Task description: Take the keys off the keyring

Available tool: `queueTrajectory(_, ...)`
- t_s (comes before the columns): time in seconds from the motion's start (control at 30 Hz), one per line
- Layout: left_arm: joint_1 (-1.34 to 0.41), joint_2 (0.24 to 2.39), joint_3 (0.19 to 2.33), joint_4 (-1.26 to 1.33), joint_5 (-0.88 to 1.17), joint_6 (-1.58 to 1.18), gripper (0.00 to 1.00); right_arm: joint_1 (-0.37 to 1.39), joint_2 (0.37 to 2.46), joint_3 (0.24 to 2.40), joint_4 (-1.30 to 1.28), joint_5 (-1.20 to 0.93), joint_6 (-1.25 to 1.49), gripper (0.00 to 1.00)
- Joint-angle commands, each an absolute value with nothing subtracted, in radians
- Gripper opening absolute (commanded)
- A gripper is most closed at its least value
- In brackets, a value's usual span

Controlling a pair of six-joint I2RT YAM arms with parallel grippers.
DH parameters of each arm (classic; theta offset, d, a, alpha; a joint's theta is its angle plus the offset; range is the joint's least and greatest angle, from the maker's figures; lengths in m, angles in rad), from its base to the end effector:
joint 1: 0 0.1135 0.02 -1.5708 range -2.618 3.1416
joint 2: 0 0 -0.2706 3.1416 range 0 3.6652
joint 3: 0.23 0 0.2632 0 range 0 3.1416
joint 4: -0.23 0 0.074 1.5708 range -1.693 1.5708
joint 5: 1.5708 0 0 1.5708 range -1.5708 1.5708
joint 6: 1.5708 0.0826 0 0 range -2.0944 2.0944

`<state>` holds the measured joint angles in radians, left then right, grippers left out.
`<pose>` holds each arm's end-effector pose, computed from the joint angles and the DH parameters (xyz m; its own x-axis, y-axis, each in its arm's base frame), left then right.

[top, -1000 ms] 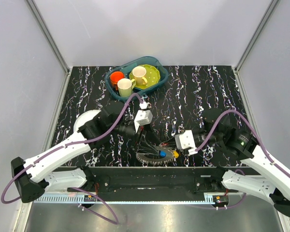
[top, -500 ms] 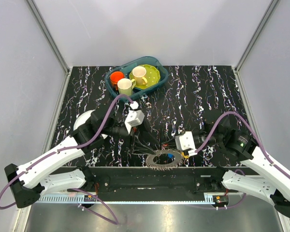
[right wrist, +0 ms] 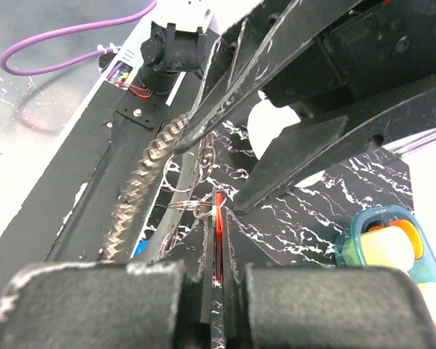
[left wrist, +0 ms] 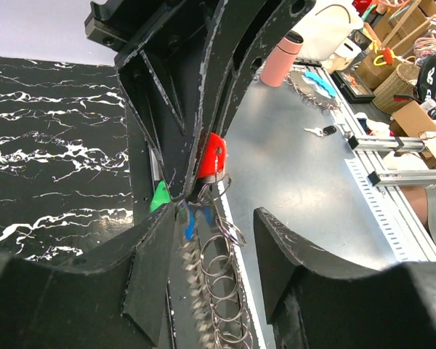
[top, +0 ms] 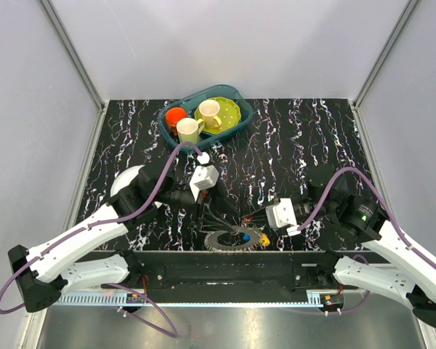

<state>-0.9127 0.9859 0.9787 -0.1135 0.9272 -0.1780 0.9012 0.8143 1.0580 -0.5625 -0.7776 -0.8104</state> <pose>0.1006 -0.2382 0.3824 -0.2425 0.1400 -0.9600 0.9322 -0.2403 -0.2706 0.0754 0.1886 0.3887 0.5704 -0.1114 -0.8138 -0.8110 -0.2332 -0.5365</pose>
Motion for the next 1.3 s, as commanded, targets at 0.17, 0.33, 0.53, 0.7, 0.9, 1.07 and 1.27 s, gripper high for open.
queueTrajectory(0.17, -0.917, 0.953, 0.986, -0.109, 0.746, -0.134, 0.50, 0.900, 0.801, 1.095, -0.400, -0.663, -0.625, 0.00)
queueTrajectory(0.33, -0.917, 0.861, 0.969, -0.115, 0.516, -0.103, 0.51, 0.900, 0.790, 1.082, -0.400, -0.617, -0.563, 0.00)
queueTrajectory(0.53, -0.919, 0.821, 1.012, -0.187, 0.413, -0.086, 0.49, 0.900, 0.816, 1.091, -0.399, -0.581, -0.465, 0.00)
queueTrajectory(0.7, -0.926, 0.812, 1.020, -0.210, 0.419, -0.118, 0.45, 0.900, 0.870, 1.129, -0.399, -0.457, -0.318, 0.00)
queueTrajectory(0.9, -0.962, 0.816, 1.029, -0.233, 0.413, -0.137, 0.44, 0.900, 0.933, 1.170, -0.411, -0.362, -0.215, 0.00)
queueTrajectory(1.07, -0.974, 0.825, 1.022, -0.242, 0.387, -0.146, 0.43, 0.900, 0.962, 1.186, -0.410, -0.319, -0.173, 0.00)
queueTrajectory(1.27, -0.977, 0.850, 0.999, -0.238, 0.367, -0.134, 0.41, 0.900, 0.971, 1.184, -0.390, -0.318, -0.144, 0.00)
